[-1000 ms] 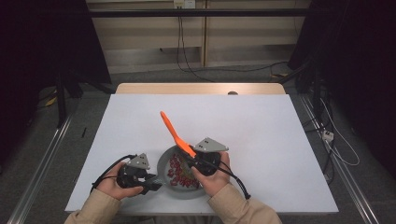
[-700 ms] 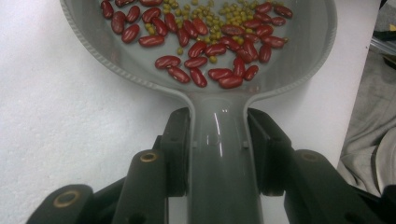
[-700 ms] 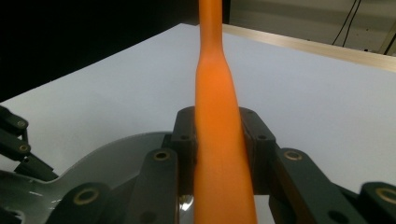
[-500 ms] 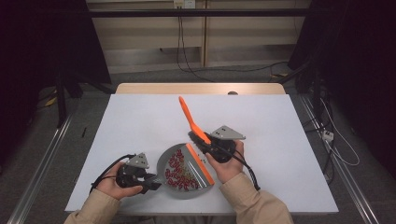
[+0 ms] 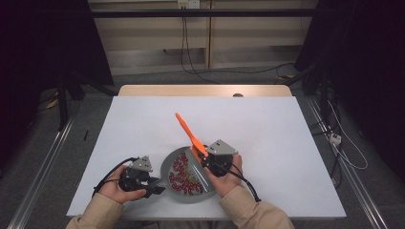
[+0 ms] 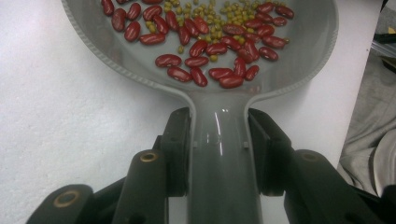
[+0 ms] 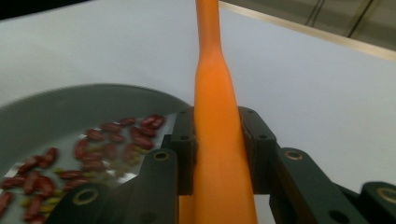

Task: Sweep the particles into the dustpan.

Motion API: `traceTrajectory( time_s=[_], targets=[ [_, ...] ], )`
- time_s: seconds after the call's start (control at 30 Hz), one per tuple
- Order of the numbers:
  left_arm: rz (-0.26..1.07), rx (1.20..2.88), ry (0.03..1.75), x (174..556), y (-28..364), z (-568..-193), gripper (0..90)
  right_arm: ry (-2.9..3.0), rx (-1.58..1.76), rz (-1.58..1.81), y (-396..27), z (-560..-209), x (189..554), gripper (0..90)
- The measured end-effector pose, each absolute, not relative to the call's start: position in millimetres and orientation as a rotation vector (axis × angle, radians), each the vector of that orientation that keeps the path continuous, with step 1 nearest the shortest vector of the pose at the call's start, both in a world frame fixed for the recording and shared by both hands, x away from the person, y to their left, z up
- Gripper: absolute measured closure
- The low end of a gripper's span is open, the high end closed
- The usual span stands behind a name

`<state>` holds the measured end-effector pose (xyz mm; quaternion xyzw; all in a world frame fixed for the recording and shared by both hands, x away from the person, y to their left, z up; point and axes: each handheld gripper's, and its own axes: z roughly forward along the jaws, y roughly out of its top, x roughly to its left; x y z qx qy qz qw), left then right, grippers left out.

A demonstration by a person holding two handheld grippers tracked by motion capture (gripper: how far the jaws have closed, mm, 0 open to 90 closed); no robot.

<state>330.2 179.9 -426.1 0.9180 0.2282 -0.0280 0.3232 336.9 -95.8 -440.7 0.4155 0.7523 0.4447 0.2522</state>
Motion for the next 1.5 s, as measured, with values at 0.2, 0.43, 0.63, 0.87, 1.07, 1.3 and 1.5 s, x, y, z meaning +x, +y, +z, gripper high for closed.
traceTrajectory(
  time_s=[0.2, 0.43, 0.63, 0.87, 1.07, 1.3, 1.5],
  targets=[
    [-0.065, 2.412, 0.602, 330, 180, -426, 62.7, 2.032, 1.164, 1.344, -92, -432, 333, 71.4],
    [-0.062, 2.398, 0.594, 329, 181, -427, 62.3, 2.005, 1.146, 1.333, -104, -423, 342, 71.4],
    [-0.03, 2.433, 0.575, 327, 176, -429, 60.1, 1.985, 1.17, 1.257, -122, -424, 348, 71.4],
    [-0.044, 2.425, 0.603, 330, 175, -428, 62.5, 2.021, 1.15, 1.226, -108, -441, 341, 71.3],
    [-0.041, 2.42, 0.598, 329, 175, -426, 62.6, 2.012, 1.139, 1.351, -96, -431, 336, 71.5],
    [-0.038, 2.413, 0.602, 330, 180, -423, 62.6, 1.983, 1.18, 1.321, -113, -428, 344, 71.4],
    [-0.015, 2.417, 0.597, 331, 178, -431, 62.4, 1.968, 1.189, 1.274, -126, -430, 346, 71.4]
  ],
)
